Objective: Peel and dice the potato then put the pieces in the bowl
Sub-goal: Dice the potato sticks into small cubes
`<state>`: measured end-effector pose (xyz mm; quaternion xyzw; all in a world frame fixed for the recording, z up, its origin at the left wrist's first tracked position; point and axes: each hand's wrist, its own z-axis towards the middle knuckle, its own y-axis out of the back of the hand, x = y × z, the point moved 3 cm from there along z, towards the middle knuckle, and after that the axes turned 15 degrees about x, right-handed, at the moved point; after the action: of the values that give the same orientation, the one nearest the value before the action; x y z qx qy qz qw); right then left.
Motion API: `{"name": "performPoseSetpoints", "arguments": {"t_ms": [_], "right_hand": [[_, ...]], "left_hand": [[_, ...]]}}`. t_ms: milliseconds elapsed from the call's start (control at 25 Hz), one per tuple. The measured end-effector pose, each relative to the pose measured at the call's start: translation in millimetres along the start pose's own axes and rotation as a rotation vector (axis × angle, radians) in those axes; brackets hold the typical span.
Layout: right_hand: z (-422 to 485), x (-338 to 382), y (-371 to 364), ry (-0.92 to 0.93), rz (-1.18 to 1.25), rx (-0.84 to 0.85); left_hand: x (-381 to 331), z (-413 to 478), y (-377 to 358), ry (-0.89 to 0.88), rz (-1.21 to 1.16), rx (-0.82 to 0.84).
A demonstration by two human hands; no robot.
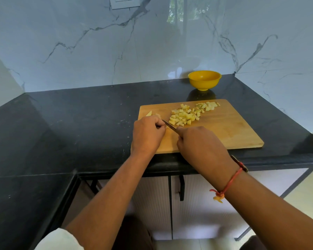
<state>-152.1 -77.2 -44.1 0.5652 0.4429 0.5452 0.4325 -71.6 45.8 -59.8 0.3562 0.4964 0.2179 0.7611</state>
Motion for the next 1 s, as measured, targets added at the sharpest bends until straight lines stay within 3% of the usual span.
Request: {"name": "performPoseSetpoints", "arguments": {"t_ms": [240, 600, 800, 1000], "right_hand": [[16, 7, 1, 0.009, -0.123, 0.083], [-7, -31, 4, 0.045, -0.16, 0.037], [-13, -36, 15, 0.03, 0.058, -0.144], [7, -39, 20, -0.039, 0.26, -0.145]], "left_hand": [[1, 1, 0, 0.012, -0.006, 0.005], [1, 1, -1, -0.009, -0.009, 0.007], [-1, 1, -1, -0.017, -0.013, 0.013], [-4, -1, 0, -0.041, -0.022, 0.03]]}}
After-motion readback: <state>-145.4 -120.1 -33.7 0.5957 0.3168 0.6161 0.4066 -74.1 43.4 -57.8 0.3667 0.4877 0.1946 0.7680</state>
